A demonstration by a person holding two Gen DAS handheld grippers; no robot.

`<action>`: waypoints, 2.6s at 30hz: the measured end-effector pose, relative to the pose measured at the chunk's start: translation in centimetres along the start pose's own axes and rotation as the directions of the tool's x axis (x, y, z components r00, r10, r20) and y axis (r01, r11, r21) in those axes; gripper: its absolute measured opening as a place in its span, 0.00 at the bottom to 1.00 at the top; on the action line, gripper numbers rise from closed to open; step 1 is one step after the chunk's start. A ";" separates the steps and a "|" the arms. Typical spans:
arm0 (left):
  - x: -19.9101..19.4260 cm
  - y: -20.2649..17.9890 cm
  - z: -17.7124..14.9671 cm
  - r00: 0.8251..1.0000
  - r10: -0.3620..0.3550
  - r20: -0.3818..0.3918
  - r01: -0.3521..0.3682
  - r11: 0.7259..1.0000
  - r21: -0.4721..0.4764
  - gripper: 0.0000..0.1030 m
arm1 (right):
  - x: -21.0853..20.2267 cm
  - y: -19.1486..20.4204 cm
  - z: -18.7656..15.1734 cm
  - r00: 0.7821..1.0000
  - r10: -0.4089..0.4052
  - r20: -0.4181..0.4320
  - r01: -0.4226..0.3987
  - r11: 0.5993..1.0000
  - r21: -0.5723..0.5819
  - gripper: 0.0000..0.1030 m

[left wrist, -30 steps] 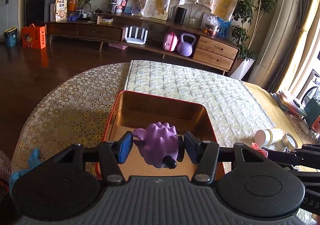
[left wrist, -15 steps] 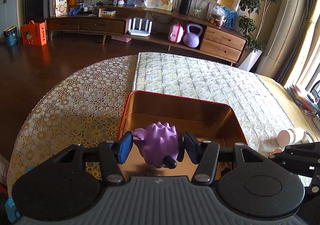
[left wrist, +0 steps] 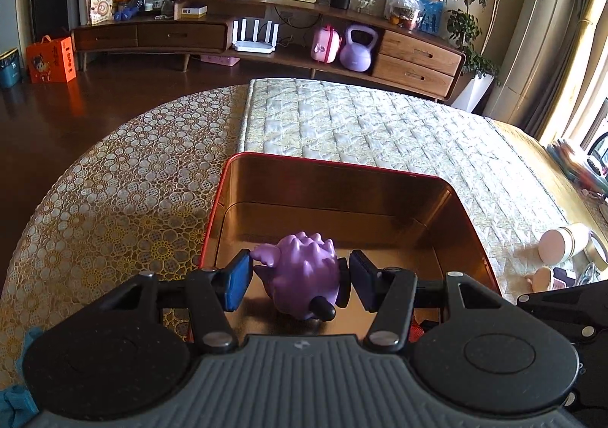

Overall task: Organize rigid objects
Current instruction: 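Open right tool to drop red packet in tin while left tool releases purple toy, then withdraw both tools from tin toward pink tube and green pushpin on mat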

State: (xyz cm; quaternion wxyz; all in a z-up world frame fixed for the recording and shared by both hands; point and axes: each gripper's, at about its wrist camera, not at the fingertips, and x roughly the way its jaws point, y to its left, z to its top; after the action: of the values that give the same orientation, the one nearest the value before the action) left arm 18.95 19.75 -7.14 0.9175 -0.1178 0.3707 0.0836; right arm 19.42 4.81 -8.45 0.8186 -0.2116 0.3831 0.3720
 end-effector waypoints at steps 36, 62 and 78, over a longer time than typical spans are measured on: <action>-5.8 -2.5 -0.1 0.998 -0.011 0.063 0.008 0.999 0.041 0.65 | -6.9 -1.1 -1.4 0.992 0.015 0.124 -0.030 0.993 0.117 0.50; -12.4 -7.9 -3.2 0.990 -0.080 0.112 0.068 0.992 0.102 0.76 | -15.4 -3.9 -7.8 0.965 -0.006 0.263 -0.057 0.971 0.233 0.83; -12.9 -13.9 -6.6 0.982 -0.168 0.083 0.158 0.980 0.120 0.82 | -18.4 -9.0 -14.5 0.958 -0.092 0.273 -0.009 0.938 0.347 1.00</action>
State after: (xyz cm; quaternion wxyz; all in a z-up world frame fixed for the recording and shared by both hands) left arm 8.81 3.72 -0.55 0.9425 -0.0919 0.3212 -0.0076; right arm 11.67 -18.22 -2.42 0.8971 -0.0170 0.3159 0.3083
